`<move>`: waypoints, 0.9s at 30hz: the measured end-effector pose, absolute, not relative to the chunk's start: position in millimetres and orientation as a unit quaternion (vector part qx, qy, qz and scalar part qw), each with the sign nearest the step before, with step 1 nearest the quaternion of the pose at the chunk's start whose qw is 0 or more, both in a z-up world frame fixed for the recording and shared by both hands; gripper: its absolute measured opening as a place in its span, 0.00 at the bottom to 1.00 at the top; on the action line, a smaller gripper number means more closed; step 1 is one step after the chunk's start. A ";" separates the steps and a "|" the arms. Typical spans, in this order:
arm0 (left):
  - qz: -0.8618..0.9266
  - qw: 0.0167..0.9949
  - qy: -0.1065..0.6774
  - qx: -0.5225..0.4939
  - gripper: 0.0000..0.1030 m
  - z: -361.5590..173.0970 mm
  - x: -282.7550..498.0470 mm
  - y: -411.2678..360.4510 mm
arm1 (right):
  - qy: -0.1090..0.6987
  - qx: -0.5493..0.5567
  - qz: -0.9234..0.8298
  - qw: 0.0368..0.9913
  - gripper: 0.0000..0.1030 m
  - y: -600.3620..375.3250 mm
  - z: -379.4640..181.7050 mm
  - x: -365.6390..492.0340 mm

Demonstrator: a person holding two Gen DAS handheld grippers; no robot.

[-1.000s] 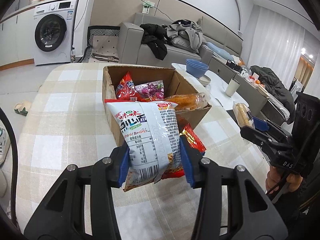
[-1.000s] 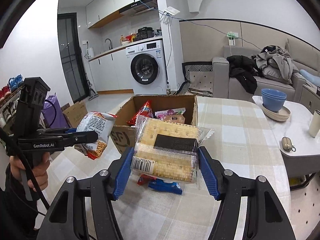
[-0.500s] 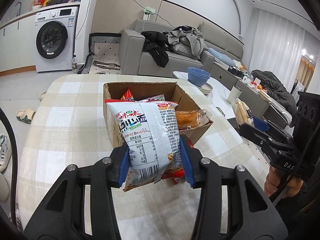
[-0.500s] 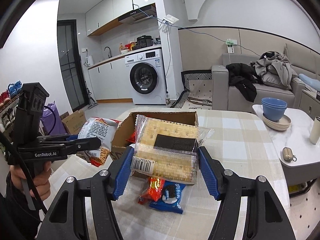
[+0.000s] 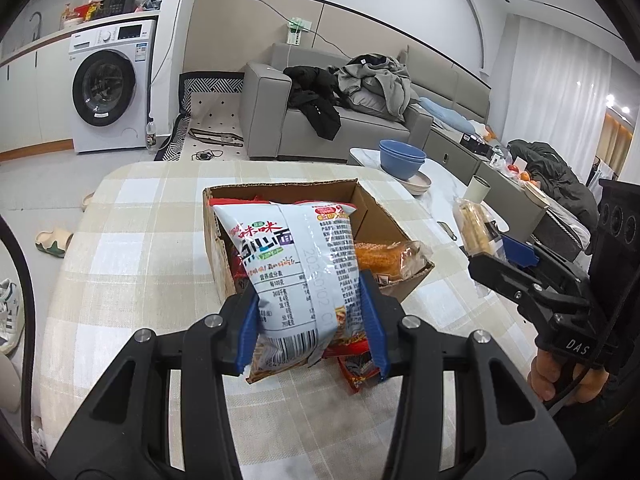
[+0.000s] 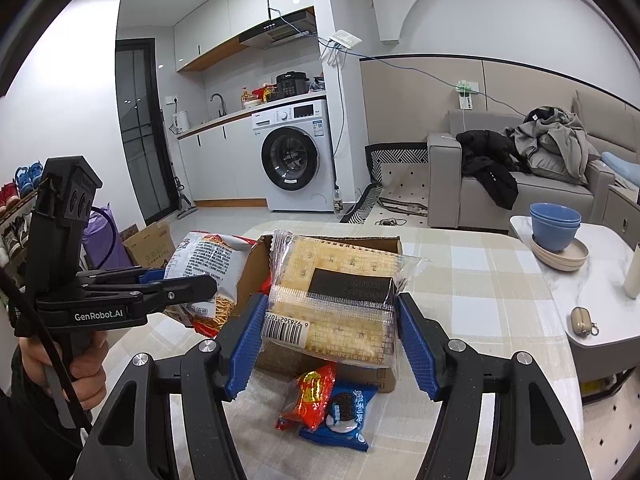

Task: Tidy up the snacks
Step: 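Lower the white bag into the box and open the left gripper while the right releases the cracker pack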

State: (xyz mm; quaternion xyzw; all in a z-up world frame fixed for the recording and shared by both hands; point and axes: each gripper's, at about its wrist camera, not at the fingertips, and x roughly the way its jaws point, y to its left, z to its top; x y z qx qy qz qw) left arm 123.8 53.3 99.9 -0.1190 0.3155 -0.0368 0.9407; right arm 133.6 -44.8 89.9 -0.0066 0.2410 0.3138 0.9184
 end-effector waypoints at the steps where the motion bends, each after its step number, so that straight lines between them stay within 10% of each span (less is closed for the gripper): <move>1: -0.035 0.941 0.316 -0.116 0.40 101.0 126.1 52.9 | 0.242 -0.007 0.314 0.918 0.63 -44.7 90.5 136.2; 27: -0.010 0.935 0.341 -0.102 0.41 74.4 212.1 61.6 | 0.269 -0.020 0.324 0.907 0.64 -9.6 72.1 186.2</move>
